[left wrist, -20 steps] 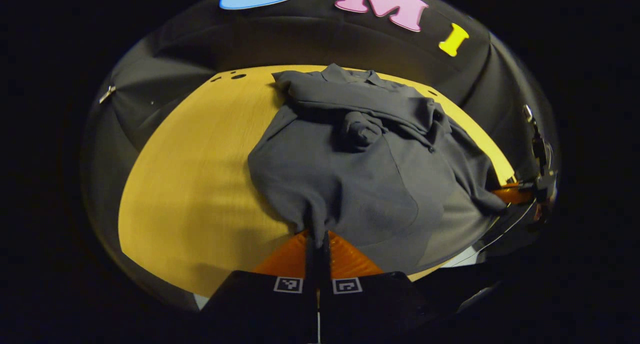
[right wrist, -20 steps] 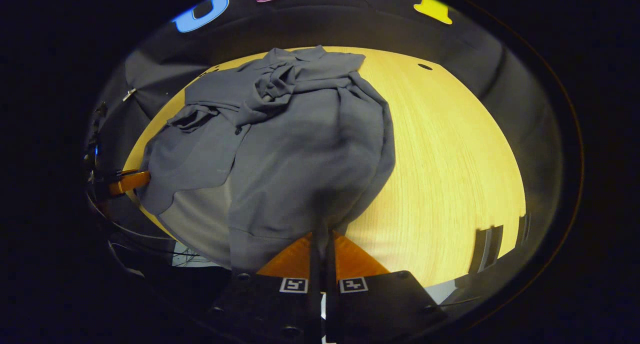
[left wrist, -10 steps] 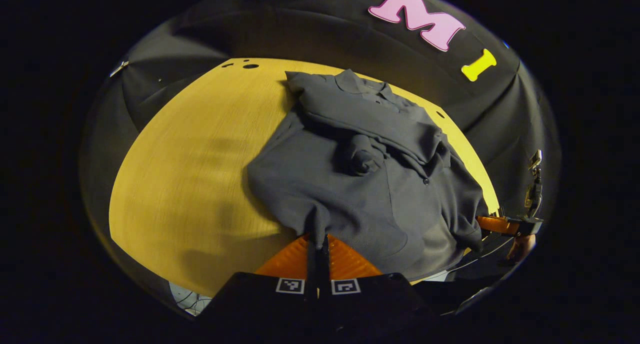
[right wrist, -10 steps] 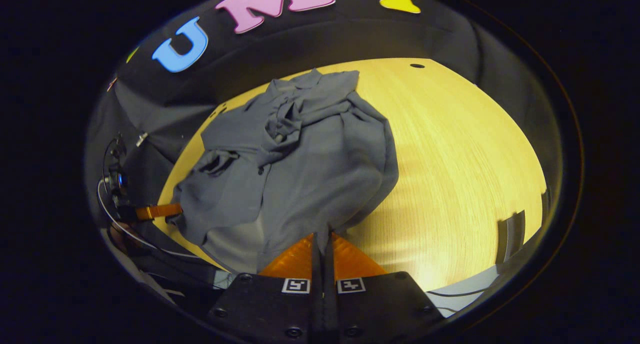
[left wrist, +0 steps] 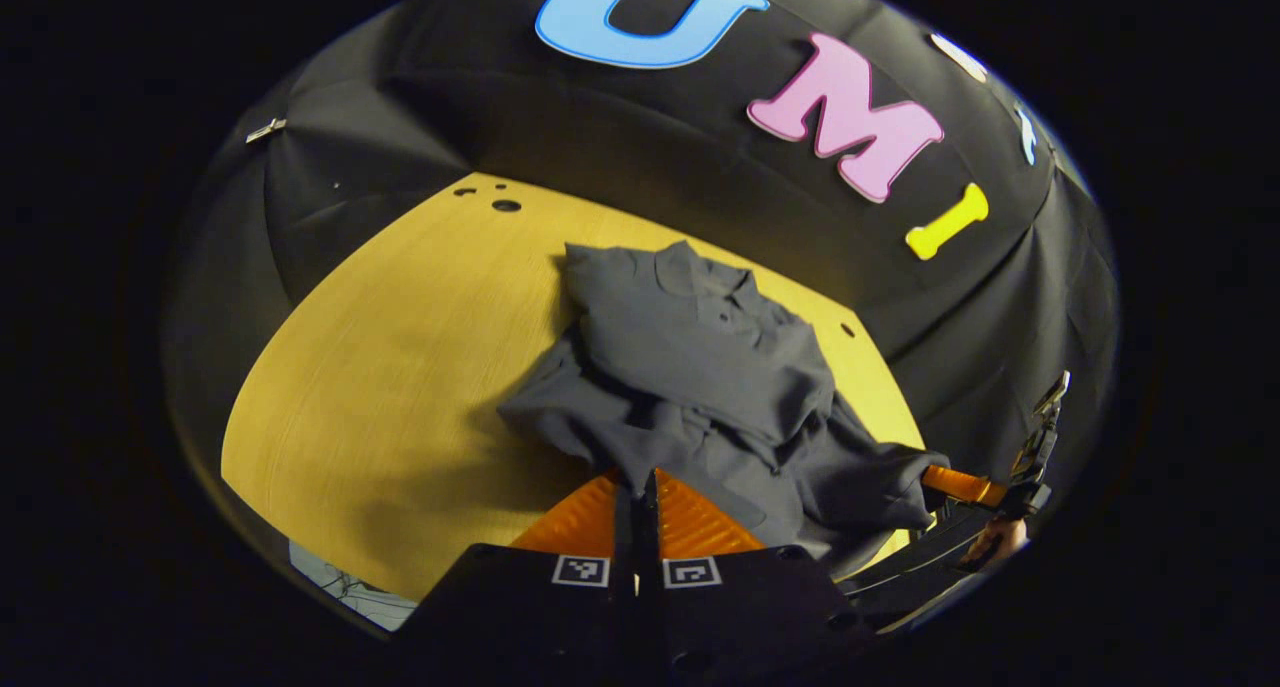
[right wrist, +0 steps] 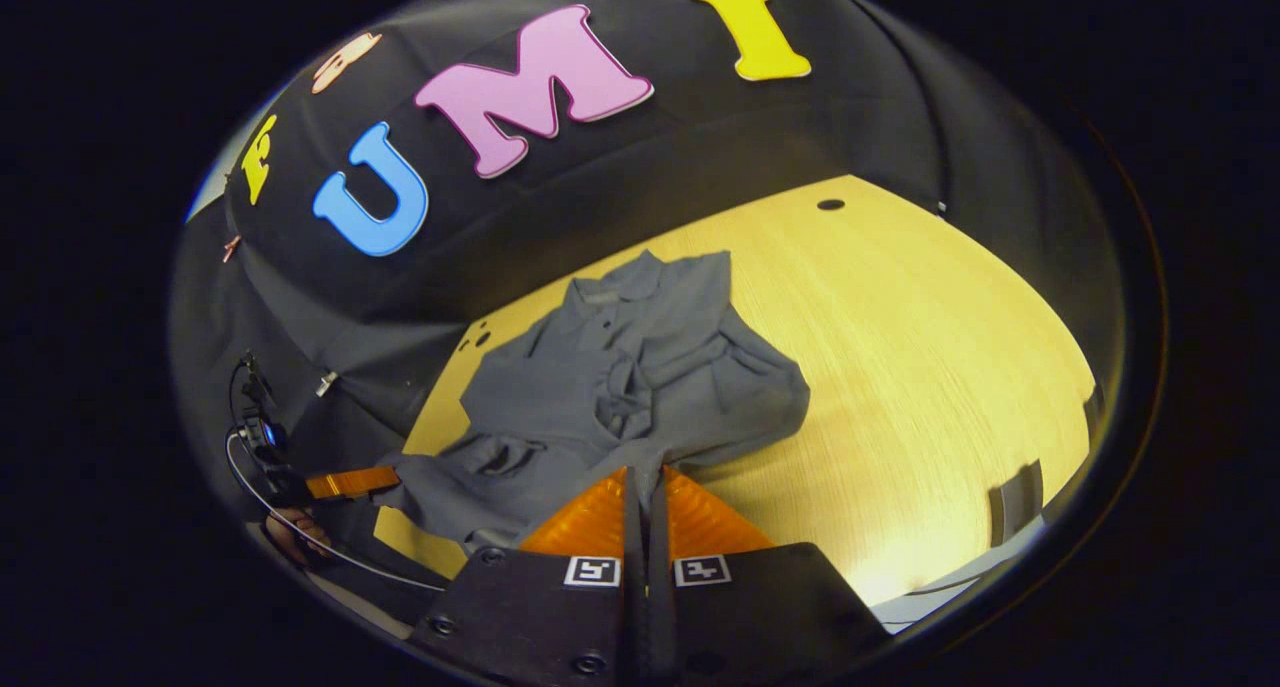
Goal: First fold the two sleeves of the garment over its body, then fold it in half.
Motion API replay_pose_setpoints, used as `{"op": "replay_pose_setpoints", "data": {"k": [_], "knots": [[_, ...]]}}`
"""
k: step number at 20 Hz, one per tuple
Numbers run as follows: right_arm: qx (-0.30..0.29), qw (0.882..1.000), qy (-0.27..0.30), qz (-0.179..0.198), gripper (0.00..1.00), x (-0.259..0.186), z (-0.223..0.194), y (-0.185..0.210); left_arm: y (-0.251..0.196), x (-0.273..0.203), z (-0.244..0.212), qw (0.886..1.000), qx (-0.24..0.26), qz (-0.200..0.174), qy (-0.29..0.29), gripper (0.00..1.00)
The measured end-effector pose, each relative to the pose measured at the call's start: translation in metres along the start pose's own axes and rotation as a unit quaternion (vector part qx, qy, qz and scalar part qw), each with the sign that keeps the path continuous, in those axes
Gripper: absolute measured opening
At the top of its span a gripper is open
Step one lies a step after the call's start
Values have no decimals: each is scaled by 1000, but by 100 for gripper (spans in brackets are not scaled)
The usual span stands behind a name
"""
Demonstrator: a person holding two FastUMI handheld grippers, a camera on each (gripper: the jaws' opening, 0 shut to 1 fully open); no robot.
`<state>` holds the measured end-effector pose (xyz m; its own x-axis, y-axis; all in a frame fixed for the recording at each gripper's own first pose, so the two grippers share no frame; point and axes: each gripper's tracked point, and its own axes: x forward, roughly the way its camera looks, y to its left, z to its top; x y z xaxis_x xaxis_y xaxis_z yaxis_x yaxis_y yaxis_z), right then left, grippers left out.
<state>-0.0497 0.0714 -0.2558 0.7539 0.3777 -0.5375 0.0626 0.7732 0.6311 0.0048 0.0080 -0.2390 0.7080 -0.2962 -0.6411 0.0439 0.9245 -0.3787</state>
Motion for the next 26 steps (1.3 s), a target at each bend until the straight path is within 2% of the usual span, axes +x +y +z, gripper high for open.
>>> {"op": "replay_pose_setpoints", "data": {"k": [6,12,18,19,22,26], "knots": [[-1,997,-70,13,5,24,77,12,-14,24,71,998,-5,-18,-58,5],[-15,994,-105,0,5,66,128,4,-21,57,123,996,-3,-24,-91,5],[-14,991,-128,-28,5,118,170,-17,-11,103,168,994,-2,-8,-110,5],[-20,991,-129,-33,5,129,176,-23,-7,115,175,994,-4,-4,-111,2],[-26,991,-128,-40,5,166,192,-33,2,146,190,994,-4,6,-113,5],[-40,991,-117,-49,5,215,196,-47,16,191,205,994,15,25,-108,5]]}}
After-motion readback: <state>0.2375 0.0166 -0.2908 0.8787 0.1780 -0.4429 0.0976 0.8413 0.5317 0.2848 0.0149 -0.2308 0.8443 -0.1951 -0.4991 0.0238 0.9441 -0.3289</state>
